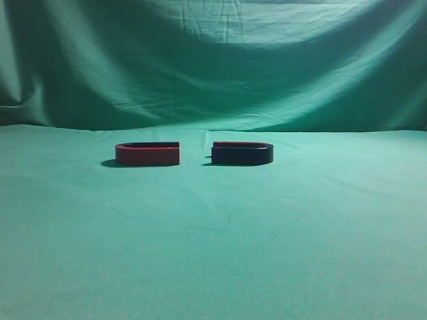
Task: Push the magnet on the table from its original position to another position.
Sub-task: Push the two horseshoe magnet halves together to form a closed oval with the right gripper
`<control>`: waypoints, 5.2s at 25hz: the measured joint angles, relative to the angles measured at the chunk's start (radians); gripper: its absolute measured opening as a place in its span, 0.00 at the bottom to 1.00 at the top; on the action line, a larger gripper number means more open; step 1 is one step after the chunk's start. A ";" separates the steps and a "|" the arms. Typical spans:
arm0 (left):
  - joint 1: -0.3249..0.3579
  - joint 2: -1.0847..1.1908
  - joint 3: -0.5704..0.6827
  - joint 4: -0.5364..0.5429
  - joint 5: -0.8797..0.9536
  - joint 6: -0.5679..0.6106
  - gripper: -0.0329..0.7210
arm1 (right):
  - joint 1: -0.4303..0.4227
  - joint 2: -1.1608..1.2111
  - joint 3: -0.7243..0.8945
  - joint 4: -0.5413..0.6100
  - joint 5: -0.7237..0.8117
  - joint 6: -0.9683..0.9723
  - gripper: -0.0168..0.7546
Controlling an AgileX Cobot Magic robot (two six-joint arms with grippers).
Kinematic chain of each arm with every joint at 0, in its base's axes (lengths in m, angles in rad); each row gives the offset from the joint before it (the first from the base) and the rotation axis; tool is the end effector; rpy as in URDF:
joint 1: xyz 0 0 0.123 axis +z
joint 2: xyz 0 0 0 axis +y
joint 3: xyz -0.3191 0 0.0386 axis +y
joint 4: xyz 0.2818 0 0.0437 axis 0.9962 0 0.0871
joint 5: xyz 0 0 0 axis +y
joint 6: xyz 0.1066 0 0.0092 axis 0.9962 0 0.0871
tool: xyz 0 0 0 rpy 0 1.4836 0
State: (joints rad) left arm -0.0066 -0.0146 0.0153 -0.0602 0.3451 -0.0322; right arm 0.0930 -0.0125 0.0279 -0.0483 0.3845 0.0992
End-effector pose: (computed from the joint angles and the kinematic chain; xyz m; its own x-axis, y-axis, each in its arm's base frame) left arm 0.0656 -0.0026 0.1730 -0.2565 -0.0870 -0.9626 0.0035 0.9958 -0.0910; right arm 0.0646 0.0041 0.1640 -0.3096 0.0257 -0.9505 -0.0589 0.9972 0.0462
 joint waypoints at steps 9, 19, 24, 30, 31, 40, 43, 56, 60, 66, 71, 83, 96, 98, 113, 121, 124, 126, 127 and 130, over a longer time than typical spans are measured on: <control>0.000 0.000 0.000 0.000 0.000 0.000 0.54 | 0.000 0.000 0.000 0.000 0.000 0.000 0.02; 0.000 0.000 0.000 0.000 0.000 0.000 0.54 | 0.000 0.000 0.000 0.000 0.000 0.000 0.02; 0.000 0.000 0.000 0.000 0.000 0.000 0.54 | 0.000 0.000 0.000 0.000 0.000 0.000 0.02; 0.000 0.000 0.000 0.000 0.000 0.000 0.54 | 0.000 0.000 0.002 0.063 -0.154 0.012 0.02; 0.000 0.000 0.000 0.000 0.000 0.000 0.54 | 0.000 0.000 0.002 0.097 -0.225 0.032 0.02; 0.000 0.000 0.000 0.000 0.000 0.000 0.54 | 0.000 0.031 -0.118 0.120 -0.330 0.068 0.02; 0.000 0.000 0.000 0.000 0.000 0.000 0.54 | 0.000 0.145 -0.229 0.088 -0.195 0.036 0.02; 0.000 0.000 0.000 0.000 0.000 0.000 0.54 | 0.000 0.727 -0.680 0.160 0.454 -0.052 0.02; 0.000 0.000 0.000 0.000 0.000 0.000 0.54 | 0.000 0.779 -0.751 0.164 0.497 -0.054 0.02; 0.000 0.000 0.000 0.000 0.000 0.000 0.54 | 0.000 0.827 -0.775 0.164 0.496 -0.076 0.02; 0.000 0.000 0.000 0.000 0.000 0.000 0.54 | 0.045 0.944 -0.845 0.167 0.563 -0.103 0.02; 0.000 0.000 0.000 0.000 0.000 0.000 0.54 | 0.250 1.361 -1.042 0.167 0.532 -0.093 0.02; 0.000 0.000 0.000 0.000 0.000 0.000 0.54 | 0.278 1.894 -1.431 0.126 0.540 -0.004 0.02; 0.000 0.000 0.000 0.000 0.000 0.000 0.54 | 0.278 1.943 -1.476 0.126 0.540 -0.002 0.02; 0.000 0.000 0.000 0.000 0.000 0.000 0.54 | 0.285 2.157 -1.664 0.130 0.544 -0.001 0.02; 0.000 0.000 0.000 0.000 0.000 0.000 0.54 | 0.288 2.195 -1.710 0.191 0.528 0.001 0.02; 0.000 0.000 0.000 0.000 0.000 0.000 0.54 | 0.288 2.197 -1.710 0.216 0.510 0.001 0.02; 0.000 0.000 0.000 0.000 0.000 0.000 0.54 | 0.288 2.197 -1.710 0.235 0.503 -0.002 0.02; 0.000 0.000 0.000 0.000 0.000 0.000 0.54 | 0.288 2.197 -1.710 0.247 0.499 -0.004 0.02; 0.000 0.000 0.000 0.000 0.000 0.000 0.54 | 0.288 2.202 -1.710 0.283 0.496 -0.018 0.02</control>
State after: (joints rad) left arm -0.0066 -0.0146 0.0153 -0.0602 0.3451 -0.0322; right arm 0.3808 2.1892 -1.6821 0.2350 0.8802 0.0815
